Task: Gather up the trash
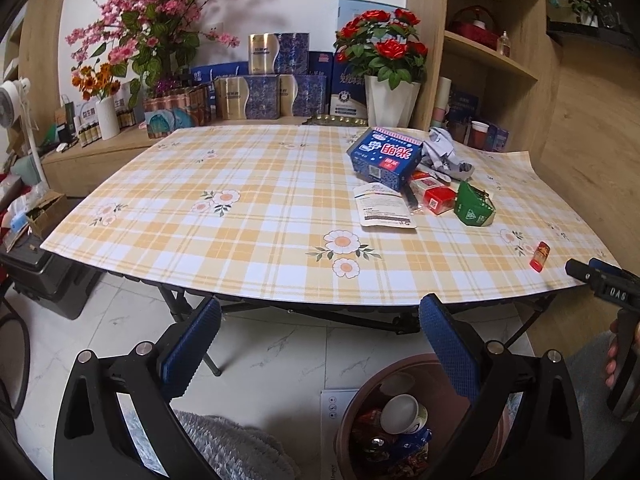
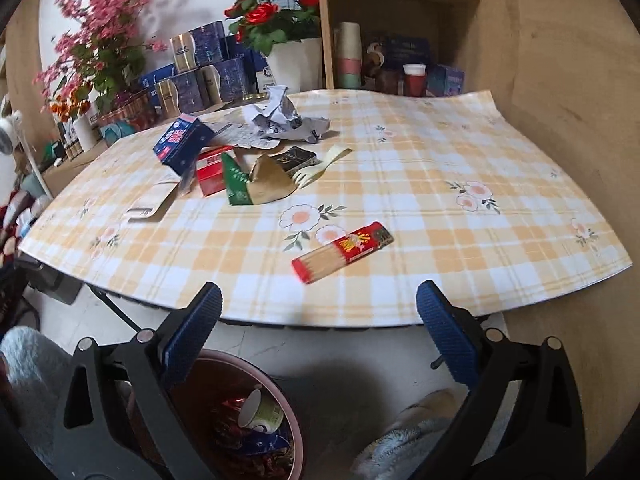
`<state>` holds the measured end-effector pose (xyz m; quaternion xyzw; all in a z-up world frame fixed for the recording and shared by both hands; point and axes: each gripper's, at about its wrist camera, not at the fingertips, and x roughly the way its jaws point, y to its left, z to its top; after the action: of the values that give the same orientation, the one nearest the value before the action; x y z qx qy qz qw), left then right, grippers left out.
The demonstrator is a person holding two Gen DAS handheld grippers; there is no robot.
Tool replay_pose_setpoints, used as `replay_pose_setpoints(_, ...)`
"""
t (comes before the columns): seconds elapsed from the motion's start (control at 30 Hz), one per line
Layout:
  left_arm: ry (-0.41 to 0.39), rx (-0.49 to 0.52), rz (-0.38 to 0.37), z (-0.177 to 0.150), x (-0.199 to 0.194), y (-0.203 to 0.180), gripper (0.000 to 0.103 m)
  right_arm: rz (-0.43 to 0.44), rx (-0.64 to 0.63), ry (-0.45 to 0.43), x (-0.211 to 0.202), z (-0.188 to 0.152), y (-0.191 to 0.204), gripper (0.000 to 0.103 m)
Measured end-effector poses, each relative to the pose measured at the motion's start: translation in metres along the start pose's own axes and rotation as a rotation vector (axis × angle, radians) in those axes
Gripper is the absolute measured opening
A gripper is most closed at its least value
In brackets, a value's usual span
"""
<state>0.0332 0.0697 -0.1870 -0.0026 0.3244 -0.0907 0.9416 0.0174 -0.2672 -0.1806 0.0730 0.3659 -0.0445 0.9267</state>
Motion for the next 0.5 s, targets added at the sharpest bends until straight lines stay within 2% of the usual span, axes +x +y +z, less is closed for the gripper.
replay_pose_setpoints(0.27,0.055,-0.046,-0.003,0.003,0.019,0.002,0.097,0.047,0.098,0.095,0.036,0.013,-0.014,0.056)
replay_pose_setpoints(0.4,0.085,-0.062,-0.023,0.006,0.03,0.001,0.097,0.036,0.14,0.15,0.058,0.016,-0.016,0.052)
replay_pose_setpoints(0.5,0.091,-0.07,-0.04,0.007,0.034,-0.002,0.097,0.006,0.135,0.145,0.069,0.023,-0.013,0.052)
